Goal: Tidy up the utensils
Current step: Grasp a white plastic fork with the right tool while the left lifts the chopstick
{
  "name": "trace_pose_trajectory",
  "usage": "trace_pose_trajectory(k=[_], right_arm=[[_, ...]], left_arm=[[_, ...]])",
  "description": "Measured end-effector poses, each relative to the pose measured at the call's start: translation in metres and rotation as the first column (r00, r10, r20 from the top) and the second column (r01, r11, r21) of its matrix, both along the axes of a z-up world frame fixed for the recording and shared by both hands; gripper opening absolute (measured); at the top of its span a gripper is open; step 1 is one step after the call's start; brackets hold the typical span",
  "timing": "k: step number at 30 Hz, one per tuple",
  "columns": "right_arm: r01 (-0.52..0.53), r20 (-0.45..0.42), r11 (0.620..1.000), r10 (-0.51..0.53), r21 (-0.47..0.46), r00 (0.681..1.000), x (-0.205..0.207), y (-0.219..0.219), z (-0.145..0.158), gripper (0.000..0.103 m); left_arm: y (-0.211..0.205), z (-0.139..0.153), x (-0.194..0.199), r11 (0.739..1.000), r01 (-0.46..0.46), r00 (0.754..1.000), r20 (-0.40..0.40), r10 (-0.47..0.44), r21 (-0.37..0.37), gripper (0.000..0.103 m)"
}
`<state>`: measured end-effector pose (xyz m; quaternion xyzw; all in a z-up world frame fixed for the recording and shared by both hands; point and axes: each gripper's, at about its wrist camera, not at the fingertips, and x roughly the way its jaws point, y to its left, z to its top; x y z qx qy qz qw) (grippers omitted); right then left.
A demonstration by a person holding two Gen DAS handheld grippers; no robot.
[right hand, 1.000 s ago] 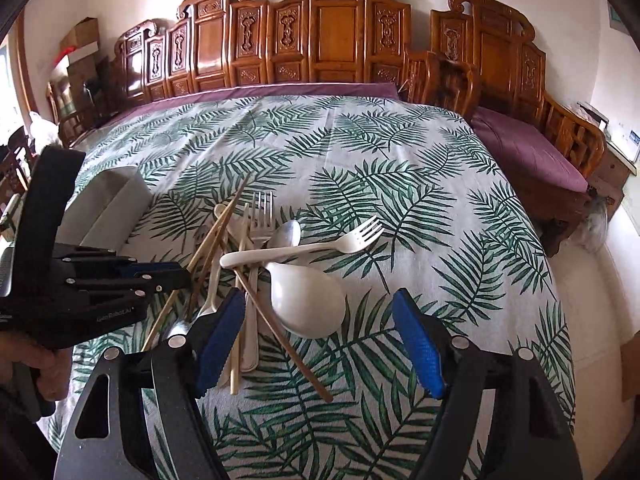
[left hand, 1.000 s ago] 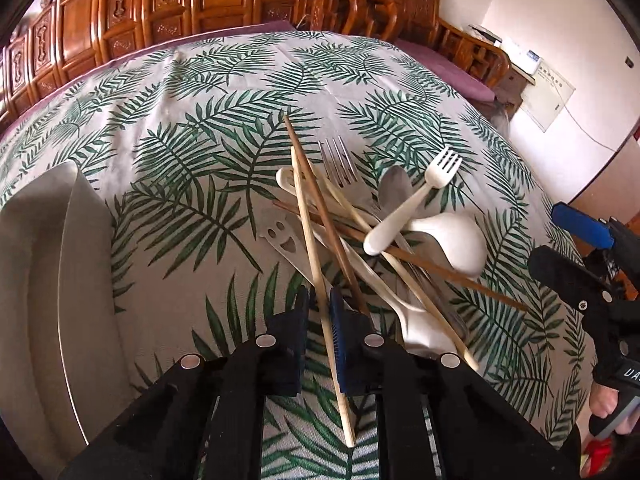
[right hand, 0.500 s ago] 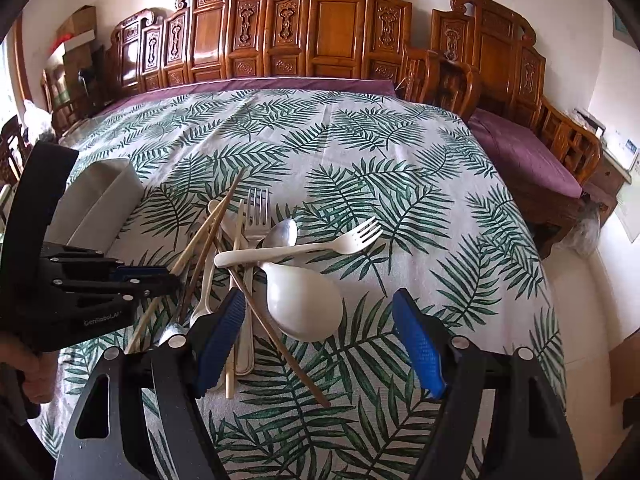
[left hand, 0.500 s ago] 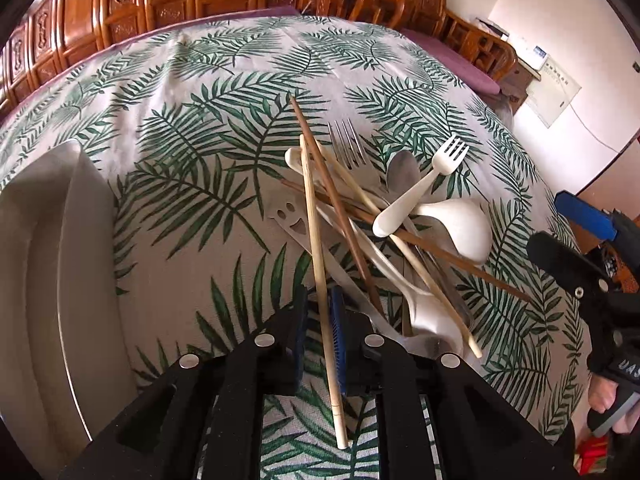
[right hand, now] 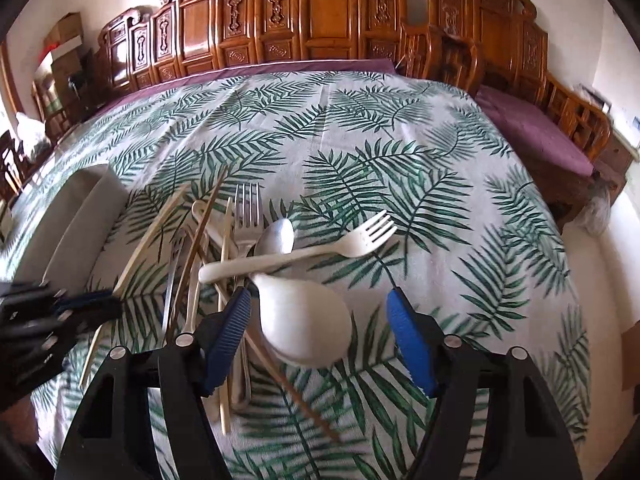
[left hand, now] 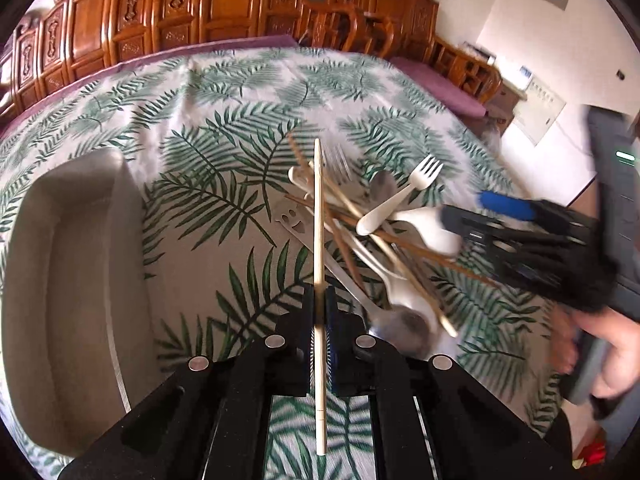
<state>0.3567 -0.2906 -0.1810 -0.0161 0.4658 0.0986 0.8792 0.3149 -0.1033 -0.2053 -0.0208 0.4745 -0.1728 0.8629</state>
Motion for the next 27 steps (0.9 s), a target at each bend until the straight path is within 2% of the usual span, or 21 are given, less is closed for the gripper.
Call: trace_pose_trajectory(k=[6, 9, 11, 18, 24, 27], right_arm=[[0.056, -0.065, 0.995, -0.051, 0.077, 0.997, 0.024, 0.002, -0.015, 0.062], [0.115, -0.1, 0.987, -0.104, 0.111, 0.99, 0.033, 0.0, -0.022, 0.057], [0.155, -0.124, 0.978, -0.138, 0.138, 0.983, 0.04, -0.004, -0.026, 0.051], [0.256, -0.174, 0.945, -0.223, 0.204, 0.959, 0.057, -0.013, -0.028, 0.043], [0.287, -0.185, 0.951, -0.263, 0.115, 0.947, 0.064, -0.005, -0.026, 0.038], [0.315, -0.188, 0.943, -0.293, 0.102, 0.937, 0.066, -0.009, -0.026, 0.034]], left_arm=[[0.011, 0.019, -0.019, 1.0, 0.002, 0.999, 0.047, -0.001, -0.023, 0.004], [0.017, 0.024, -0.024, 1.0, 0.004, 0.998, 0.06, -0.002, -0.026, 0.004], [0.022, 0.027, -0.026, 0.999, 0.003, 0.998, 0.067, 0.0, -0.035, 0.004], [0.028, 0.031, -0.035, 0.999, 0.01, 0.996, 0.088, -0.006, -0.04, 0.004], [0.031, 0.032, -0.037, 0.999, 0.01, 0.995, 0.096, -0.006, -0.048, 0.004], [0.034, 0.033, -0.04, 0.998, 0.01, 0.995, 0.1, -0.005, -0.054, 0.004]])
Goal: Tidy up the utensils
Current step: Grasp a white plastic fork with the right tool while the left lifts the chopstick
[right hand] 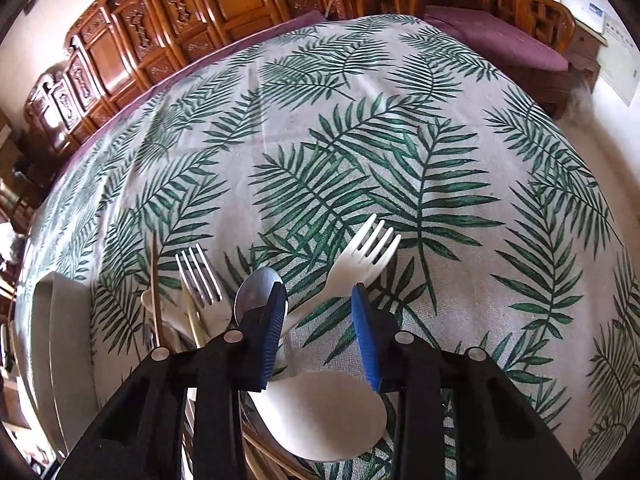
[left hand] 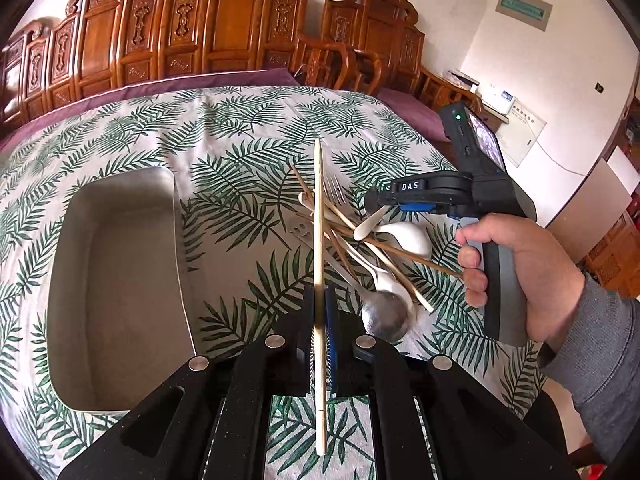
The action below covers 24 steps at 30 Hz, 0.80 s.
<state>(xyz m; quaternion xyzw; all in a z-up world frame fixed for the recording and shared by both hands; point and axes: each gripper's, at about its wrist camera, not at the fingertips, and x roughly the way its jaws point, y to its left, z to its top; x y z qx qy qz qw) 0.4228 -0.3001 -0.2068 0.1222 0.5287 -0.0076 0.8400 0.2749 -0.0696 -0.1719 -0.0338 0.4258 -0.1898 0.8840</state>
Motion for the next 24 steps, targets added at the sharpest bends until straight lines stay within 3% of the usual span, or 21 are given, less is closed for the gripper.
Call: trace_pose_trajectory(k=[5, 13, 20, 24], right_arm=[[0.05, -0.013, 0.999, -0.051, -0.008, 0.999, 0.003, -0.016, -0.001, 0.034], [0.012, -0.041, 1.0, -0.012, 0.003, 0.999, 0.008, -0.005, -0.001, 0.037], [0.001, -0.049, 0.999, -0.003, -0.044, 0.999, 0.011, 0.004, -0.001, 0.037], [-0.037, -0.074, 0.992, 0.028, -0.119, 0.997, 0.014, 0.01, -0.001, 0.034]], left_arm=[[0.004, 0.002, -0.004, 1.0, 0.0, 1.0, 0.005, 0.0, -0.005, 0.004], [0.004, 0.006, -0.003, 1.0, 0.002, 1.0, 0.01, -0.002, -0.016, 0.004], [0.006, 0.009, -0.005, 1.0, 0.004, 1.0, 0.015, -0.004, -0.021, 0.004], [0.008, 0.01, -0.006, 1.0, 0.004, 1.0, 0.017, -0.004, -0.023, 0.004]])
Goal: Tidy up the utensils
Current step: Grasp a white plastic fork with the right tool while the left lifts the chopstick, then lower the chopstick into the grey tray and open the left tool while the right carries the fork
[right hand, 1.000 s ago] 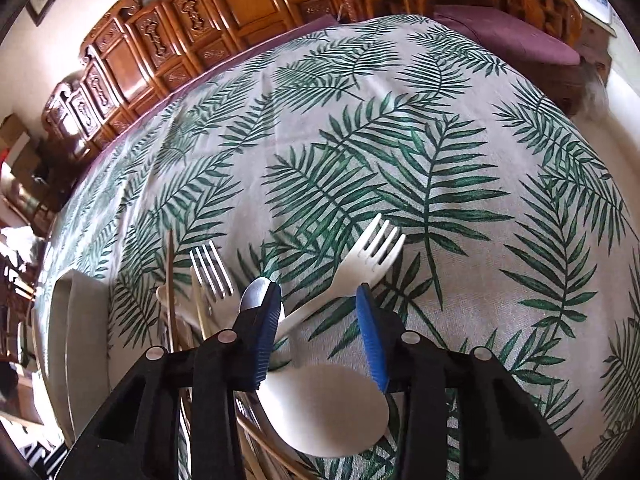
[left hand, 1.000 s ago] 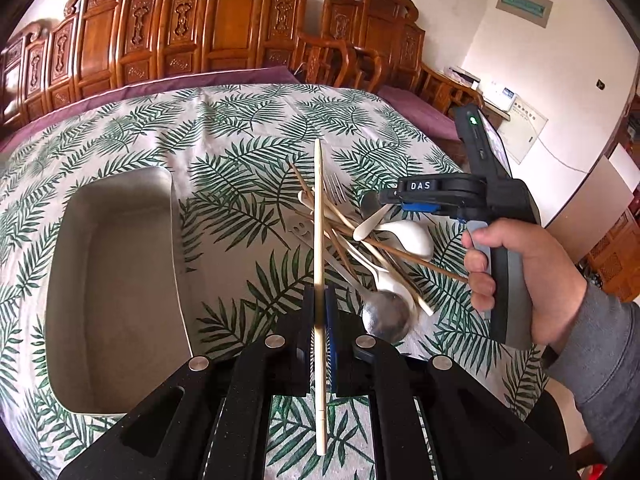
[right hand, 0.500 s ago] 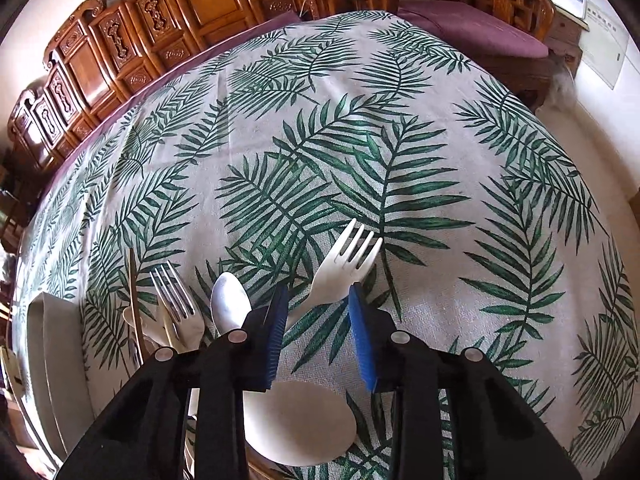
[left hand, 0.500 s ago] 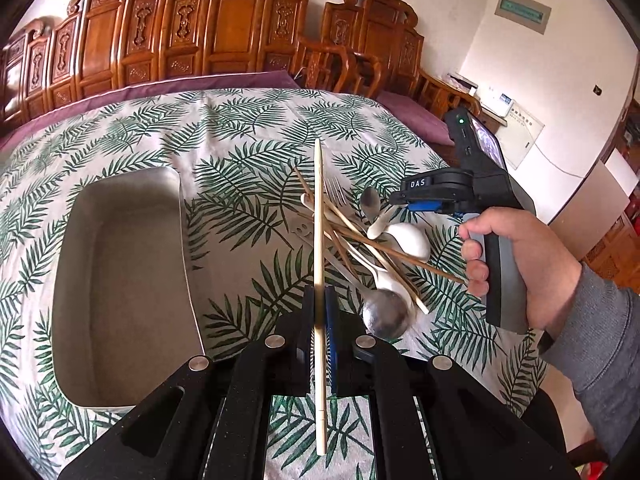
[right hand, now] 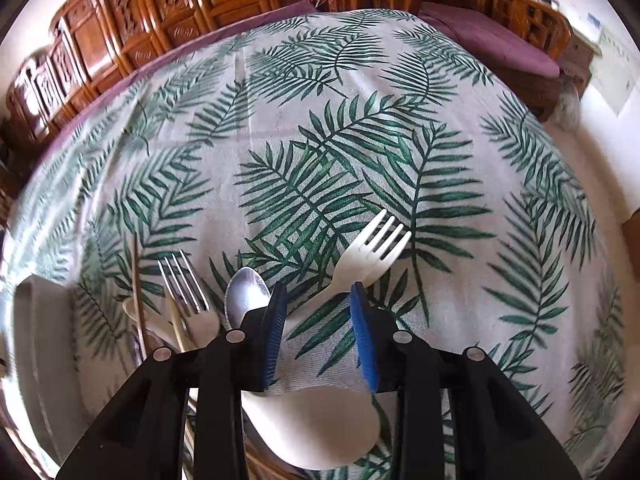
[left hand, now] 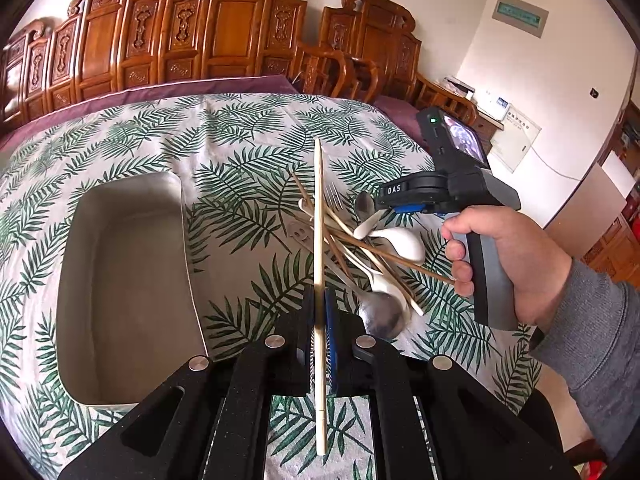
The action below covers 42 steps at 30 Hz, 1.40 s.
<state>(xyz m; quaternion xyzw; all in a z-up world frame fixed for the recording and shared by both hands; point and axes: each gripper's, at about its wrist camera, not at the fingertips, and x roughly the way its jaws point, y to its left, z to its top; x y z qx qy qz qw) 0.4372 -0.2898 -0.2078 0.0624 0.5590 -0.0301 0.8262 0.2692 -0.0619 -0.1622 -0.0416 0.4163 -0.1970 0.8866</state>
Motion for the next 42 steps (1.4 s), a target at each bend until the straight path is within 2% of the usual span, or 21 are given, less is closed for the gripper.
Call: trace_pose_trajectory(k=[3, 8, 13, 19, 27, 35, 42], right_arm=[[-0.034, -0.014, 0.998, 0.033, -0.058, 0.999, 0.0, 0.006, -0.001, 0.033], [-0.035, -0.021, 0.998, 0.034, -0.061, 0.999, -0.005, 0.005, 0.001, 0.008], [-0.068, -0.007, 0.997, 0.068, -0.041, 0.998, -0.016, 0.01, 0.008, 0.007], [-0.108, 0.059, 0.994, 0.109, -0.023, 0.992, -0.029, 0.013, 0.037, 0.007], [-0.227, 0.137, 0.973, 0.23, -0.033, 0.964, -0.045, 0.047, 0.075, 0.007], [-0.332, 0.185, 0.943, 0.323, 0.018, 0.928, -0.064, 0.095, 0.09, 0.008], [-0.394, 0.214, 0.918, 0.375, 0.052, 0.902, -0.078, 0.13, 0.1, 0.008]], left_arm=[[0.002, 0.001, -0.001, 1.0, -0.002, 1.0, 0.002, 0.002, -0.003, 0.004], [0.006, 0.003, -0.002, 1.0, -0.008, 1.0, 0.008, 0.008, -0.008, 0.004], [0.013, 0.005, -0.004, 1.0, -0.02, 1.0, 0.014, 0.02, -0.012, 0.004], [0.028, 0.014, -0.003, 0.999, -0.047, 0.998, 0.034, 0.048, -0.014, 0.004], [0.068, 0.028, 0.012, 0.992, -0.128, 0.99, 0.06, 0.128, 0.001, 0.004], [0.107, 0.012, 0.023, 0.979, -0.202, 0.979, 0.019, 0.202, 0.033, 0.004], [0.116, -0.004, 0.036, 0.973, -0.222, 0.975, -0.015, 0.224, 0.054, 0.004]])
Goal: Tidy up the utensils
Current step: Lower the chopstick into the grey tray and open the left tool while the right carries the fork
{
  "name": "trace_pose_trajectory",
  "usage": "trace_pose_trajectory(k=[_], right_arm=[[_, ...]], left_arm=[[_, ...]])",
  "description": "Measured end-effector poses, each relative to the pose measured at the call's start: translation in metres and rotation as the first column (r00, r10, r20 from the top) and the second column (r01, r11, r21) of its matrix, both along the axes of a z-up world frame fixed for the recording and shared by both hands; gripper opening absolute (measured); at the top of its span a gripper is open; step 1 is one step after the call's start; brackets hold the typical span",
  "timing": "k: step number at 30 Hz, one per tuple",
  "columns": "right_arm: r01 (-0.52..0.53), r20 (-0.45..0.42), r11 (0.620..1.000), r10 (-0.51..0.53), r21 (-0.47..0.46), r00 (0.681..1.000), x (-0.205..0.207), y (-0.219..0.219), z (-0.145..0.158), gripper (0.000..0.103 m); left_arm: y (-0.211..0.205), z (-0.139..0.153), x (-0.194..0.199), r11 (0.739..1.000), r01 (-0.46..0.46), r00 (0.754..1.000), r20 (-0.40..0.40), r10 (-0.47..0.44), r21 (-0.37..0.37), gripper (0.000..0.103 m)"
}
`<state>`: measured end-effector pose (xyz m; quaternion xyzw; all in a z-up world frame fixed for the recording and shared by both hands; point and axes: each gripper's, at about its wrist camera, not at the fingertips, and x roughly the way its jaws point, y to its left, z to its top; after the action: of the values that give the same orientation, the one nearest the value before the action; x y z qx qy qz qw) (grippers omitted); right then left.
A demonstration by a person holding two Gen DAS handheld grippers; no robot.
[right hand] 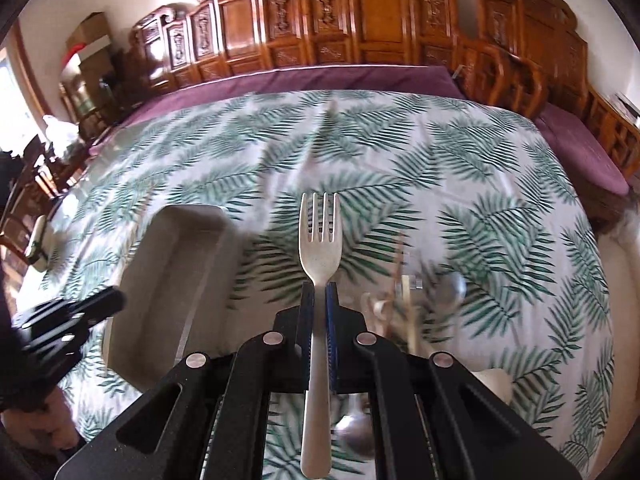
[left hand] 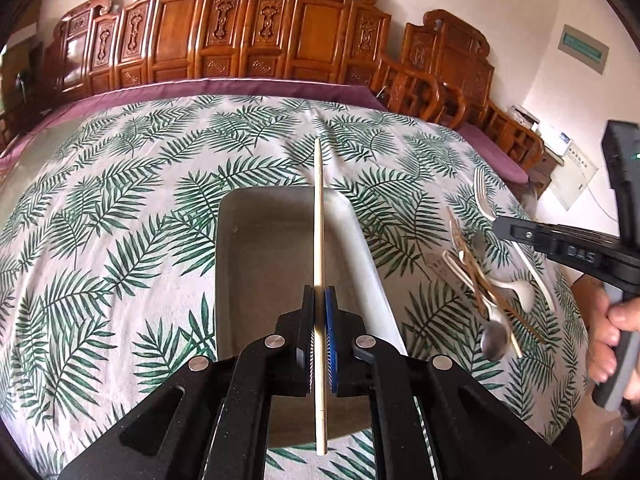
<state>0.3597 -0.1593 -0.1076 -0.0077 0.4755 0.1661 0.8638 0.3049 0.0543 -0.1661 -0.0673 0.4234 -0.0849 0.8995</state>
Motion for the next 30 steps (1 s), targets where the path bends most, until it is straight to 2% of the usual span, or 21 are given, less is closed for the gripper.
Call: trace_pose_trajectory(k=[6, 15, 21, 24, 26, 30], right_arm=[[-0.052, 0.015, 0.998, 0.052, 0.024, 0.999, -0.008, 0.029, 0.007, 0.008], [-0.12, 0.018, 0.99, 0.119, 0.069, 0.993, -0.014, 0.07, 0.009, 0.008], [-0.155, 0.0, 0.983, 0.156, 0.094, 0.988, -0.015, 0.103, 0.0, 0.008], [-0.164, -0.015, 0.981, 0.167, 0.106, 0.986, -0.014, 0.119, -0.008, 0.008], [-0.17, -0.023, 0.98, 0.173, 0.102, 0.985, -0.013, 0.128, -0.014, 0.008], [-0.159, -0.037, 0.983, 0.163, 0.092, 0.986, -0.008, 0.138, -0.024, 0.008]], left_arm=[[0.005, -0.006, 0.001, 1.0, -0.015, 1.0, -0.022, 0.015, -0.005, 0.005], [0.02, 0.01, -0.015, 0.999, -0.045, 0.998, 0.034, 0.045, 0.014, 0.005], [0.035, 0.025, -0.028, 0.995, -0.089, 0.993, 0.077, 0.086, 0.038, 0.006], [0.044, 0.029, -0.035, 0.992, -0.115, 0.989, 0.096, 0.109, 0.054, 0.012], [0.05, 0.03, -0.04, 0.99, -0.129, 0.987, 0.102, 0.123, 0.053, 0.016], [0.057, 0.028, -0.046, 0.989, -0.142, 0.986, 0.1, 0.137, 0.043, 0.016]])
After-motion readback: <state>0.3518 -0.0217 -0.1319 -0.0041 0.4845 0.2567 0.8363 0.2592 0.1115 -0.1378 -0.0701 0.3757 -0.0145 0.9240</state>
